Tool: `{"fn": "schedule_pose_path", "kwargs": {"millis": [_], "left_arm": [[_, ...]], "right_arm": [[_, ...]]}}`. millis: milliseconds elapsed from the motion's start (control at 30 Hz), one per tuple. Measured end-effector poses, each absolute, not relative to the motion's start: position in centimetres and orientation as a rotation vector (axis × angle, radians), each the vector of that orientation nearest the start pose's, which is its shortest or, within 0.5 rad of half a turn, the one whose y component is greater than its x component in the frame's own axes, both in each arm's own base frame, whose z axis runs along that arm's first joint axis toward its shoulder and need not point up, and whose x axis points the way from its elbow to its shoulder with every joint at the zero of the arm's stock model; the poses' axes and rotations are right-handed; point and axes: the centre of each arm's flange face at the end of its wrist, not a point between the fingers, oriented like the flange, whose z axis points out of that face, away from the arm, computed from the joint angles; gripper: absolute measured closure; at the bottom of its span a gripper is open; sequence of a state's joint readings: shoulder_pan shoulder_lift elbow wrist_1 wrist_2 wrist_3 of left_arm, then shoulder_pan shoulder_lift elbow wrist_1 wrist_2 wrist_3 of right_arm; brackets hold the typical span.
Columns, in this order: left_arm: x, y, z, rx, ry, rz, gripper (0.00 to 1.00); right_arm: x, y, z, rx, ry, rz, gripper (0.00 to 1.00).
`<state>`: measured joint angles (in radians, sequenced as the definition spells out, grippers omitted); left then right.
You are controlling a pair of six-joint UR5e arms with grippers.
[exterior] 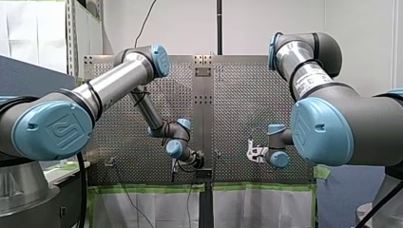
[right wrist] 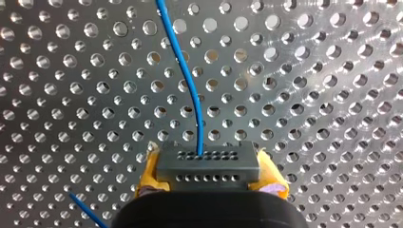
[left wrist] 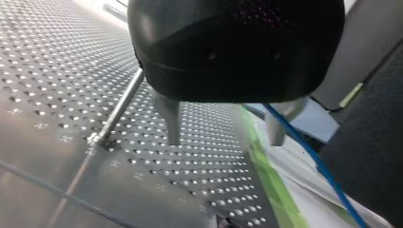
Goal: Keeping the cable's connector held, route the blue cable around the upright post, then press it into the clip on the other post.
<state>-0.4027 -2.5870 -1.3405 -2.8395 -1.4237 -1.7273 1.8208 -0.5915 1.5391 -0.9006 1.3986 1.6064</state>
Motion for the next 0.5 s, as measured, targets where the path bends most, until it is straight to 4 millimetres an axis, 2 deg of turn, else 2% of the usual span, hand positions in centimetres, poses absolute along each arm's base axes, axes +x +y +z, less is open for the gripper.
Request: {"fn": "schedule_pose_path", "kwargs": {"millis": [133,400,500], "left_arm": [[55.8,-40.4,-2.1,0.395,2.075,-0.462,0.00],[54.1,-40.6,0.8,0.463,2.009,-0.457,0.00],[53.4,-40.4,1.1,0.470,2.006,-0.462,0.00]], "right_arm": [[31.3,-61.6,-2.4,1.544,-1.048,1.512,1.00],[31.3,-61.5,-2.5,1.548,-1.052,1.511,1.00],[31.3,-61.5,-2.5,1.549,-1.055,1.512,1.00]]}}
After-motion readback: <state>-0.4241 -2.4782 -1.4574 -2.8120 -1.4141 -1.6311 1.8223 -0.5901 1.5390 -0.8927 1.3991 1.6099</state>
